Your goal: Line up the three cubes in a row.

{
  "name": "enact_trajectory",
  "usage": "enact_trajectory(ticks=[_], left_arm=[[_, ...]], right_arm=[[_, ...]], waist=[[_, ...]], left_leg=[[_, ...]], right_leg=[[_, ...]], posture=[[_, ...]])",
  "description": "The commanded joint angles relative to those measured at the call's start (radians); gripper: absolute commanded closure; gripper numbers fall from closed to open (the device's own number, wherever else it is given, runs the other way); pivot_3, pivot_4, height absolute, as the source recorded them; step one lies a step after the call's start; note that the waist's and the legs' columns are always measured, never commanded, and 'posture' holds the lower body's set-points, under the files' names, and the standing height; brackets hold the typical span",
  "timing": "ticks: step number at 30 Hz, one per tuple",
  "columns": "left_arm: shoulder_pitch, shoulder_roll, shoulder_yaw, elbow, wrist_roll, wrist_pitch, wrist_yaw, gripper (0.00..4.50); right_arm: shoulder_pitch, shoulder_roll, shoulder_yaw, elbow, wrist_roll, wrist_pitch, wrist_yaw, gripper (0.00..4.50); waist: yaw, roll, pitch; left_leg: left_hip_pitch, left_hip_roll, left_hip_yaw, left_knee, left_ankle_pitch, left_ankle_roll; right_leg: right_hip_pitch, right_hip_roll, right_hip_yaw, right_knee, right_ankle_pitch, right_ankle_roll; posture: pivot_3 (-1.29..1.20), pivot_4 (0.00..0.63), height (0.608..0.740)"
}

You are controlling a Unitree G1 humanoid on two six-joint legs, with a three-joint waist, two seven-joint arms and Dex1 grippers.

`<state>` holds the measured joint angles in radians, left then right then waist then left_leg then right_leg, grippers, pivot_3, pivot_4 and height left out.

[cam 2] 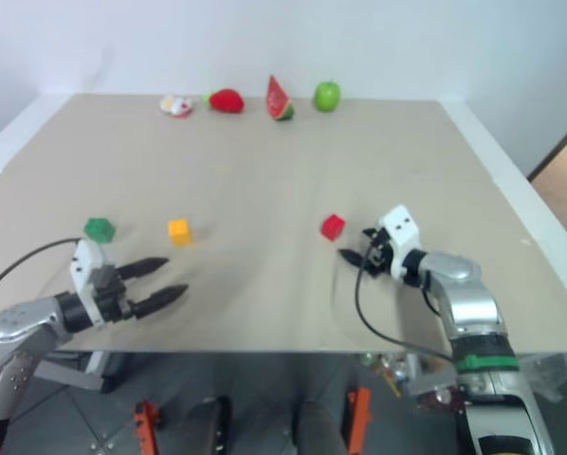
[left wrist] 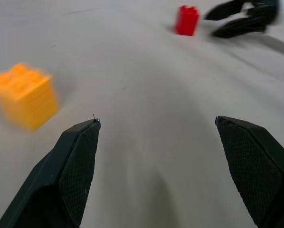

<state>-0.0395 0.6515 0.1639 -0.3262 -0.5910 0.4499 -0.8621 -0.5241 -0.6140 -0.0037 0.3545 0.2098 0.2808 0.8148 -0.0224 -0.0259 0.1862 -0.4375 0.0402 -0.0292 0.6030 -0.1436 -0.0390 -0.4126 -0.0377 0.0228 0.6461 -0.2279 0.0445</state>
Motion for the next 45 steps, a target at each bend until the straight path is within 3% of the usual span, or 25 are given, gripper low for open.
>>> enact_trajectory(ticks=[1, 21, 24, 29, 32, 40, 45], left_arm=[[-0.044, 0.012, -0.015, -0.028, 0.003, -0.009, -0.017, 0.49], [-0.068, -0.035, -0.032, -0.012, 0.001, -0.023, 0.008, 0.49], [-0.07, -0.041, -0.033, -0.012, 0.006, -0.024, 0.012, 0.46], [-0.071, -0.045, -0.026, -0.008, 0.006, -0.029, 0.018, 0.46], [-0.079, -0.047, -0.019, 0.005, 0.003, -0.032, 0.018, 0.46], [-0.116, -0.003, -0.019, 0.062, -0.016, -0.01, -0.057, 0.46], [-0.134, 0.025, -0.013, 0.087, -0.018, 0.0, -0.091, 0.46]], right_arm=[[-0.06, 0.013, -0.004, 0.071, -0.019, -0.048, 0.004, 0.63], [-0.228, 0.144, 0.025, 0.304, -0.072, -0.163, 0.035, 0.63], [-0.244, 0.154, 0.018, 0.329, -0.071, -0.19, 0.04, 1.38], [-0.252, 0.147, 0.01, 0.341, -0.063, -0.205, 0.07, 3.17], [-0.257, 0.128, 0.01, 0.349, -0.064, -0.211, 0.102, 3.24], [-0.18, 0.02, 0.102, 0.17, -0.003, -0.117, 0.508, 3.24], [-0.168, -0.011, 0.148, 0.153, -0.019, -0.148, 0.617, 3.24]], waist=[[0.0, 0.0, 0.0], [-0.002, 0.0, 0.0], [-0.002, 0.0, 0.0], [-0.002, 0.0, 0.0], [-0.002, 0.0, 0.0], [-0.001, 0.0, 0.0], [-0.002, 0.0, 0.0]], left_leg=[[0.0, 0.0, 0.0, 0.0, 0.0, 0.0], [0.003, 0.01, 0.001, 0.0, 0.0, 0.0], [0.003, 0.01, 0.001, 0.0, 0.0, 0.0], [0.003, 0.01, 0.002, 0.0, 0.0, 0.0], [0.003, 0.01, 0.002, 0.0, 0.0, 0.0], [0.004, 0.01, 0.002, 0.0, 0.0, 0.0], [0.004, 0.011, 0.002, 0.0, 0.0, 0.0]], right_leg=[[0.0, 0.001, 0.0, 0.0, 0.0, 0.0], [0.0, 0.013, 0.005, 0.001, 0.004, -0.006], [0.0, 0.013, 0.005, 0.001, 0.004, -0.006], [0.0, 0.013, 0.005, 0.001, 0.004, -0.005], [0.0, 0.013, 0.005, 0.002, 0.004, -0.006], [0.0, 0.013, 0.006, 0.002, 0.004, -0.005], [0.0, 0.014, 0.006, 0.002, 0.004, -0.006]], posture=[[0.0, 0.15, 0.74], [0.0, 0.15, 0.74], [0.0, 0.15, 0.74], [0.0, 0.15, 0.74], [0.0, 0.15, 0.74], [0.0, 0.15, 0.74], [0.0, 0.15, 0.74]])
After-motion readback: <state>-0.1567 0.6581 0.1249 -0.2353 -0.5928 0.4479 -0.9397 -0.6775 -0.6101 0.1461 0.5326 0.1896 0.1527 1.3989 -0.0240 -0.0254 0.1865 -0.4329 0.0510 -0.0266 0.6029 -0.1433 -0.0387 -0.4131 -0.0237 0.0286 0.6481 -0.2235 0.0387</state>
